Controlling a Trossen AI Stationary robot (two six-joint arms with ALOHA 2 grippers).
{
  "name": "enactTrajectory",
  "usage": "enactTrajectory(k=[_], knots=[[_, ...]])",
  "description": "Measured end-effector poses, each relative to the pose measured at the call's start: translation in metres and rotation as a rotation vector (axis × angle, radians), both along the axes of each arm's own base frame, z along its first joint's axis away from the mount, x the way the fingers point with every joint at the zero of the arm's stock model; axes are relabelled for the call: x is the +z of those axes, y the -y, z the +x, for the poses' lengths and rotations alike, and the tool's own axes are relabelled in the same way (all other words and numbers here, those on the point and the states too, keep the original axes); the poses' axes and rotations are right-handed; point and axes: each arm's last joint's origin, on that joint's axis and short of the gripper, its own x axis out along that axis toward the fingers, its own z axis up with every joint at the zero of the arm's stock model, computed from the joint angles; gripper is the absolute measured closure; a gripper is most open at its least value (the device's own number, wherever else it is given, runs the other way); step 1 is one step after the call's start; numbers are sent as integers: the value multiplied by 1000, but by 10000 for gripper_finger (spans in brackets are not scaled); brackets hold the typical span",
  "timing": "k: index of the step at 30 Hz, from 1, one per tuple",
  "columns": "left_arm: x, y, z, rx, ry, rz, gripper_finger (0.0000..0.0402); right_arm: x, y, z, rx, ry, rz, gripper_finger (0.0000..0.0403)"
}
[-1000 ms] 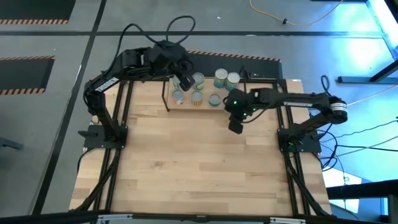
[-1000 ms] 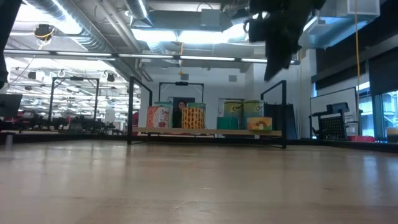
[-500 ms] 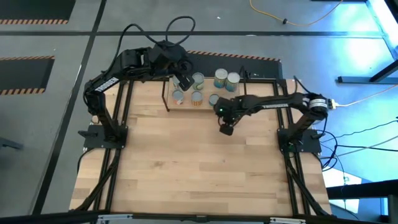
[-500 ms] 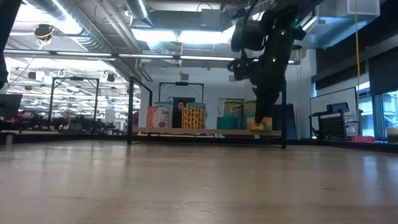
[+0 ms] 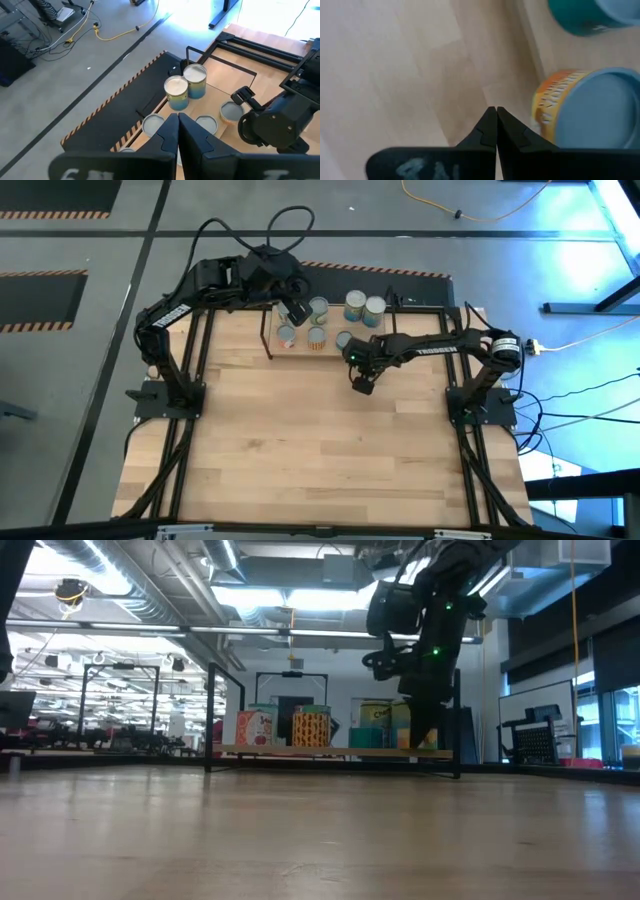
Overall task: Pick and place cans onto a shelf
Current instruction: Put the green can on the shelf aligned with the light blue can
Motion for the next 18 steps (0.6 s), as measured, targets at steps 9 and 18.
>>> enactTrajectory(k=[9, 18], knots=[[0, 0, 0, -1, 0, -1, 401, 1, 9, 0, -45, 15, -63, 403], [0, 0, 0, -2, 0, -2, 401, 2, 23, -4, -95, 1, -91, 403]])
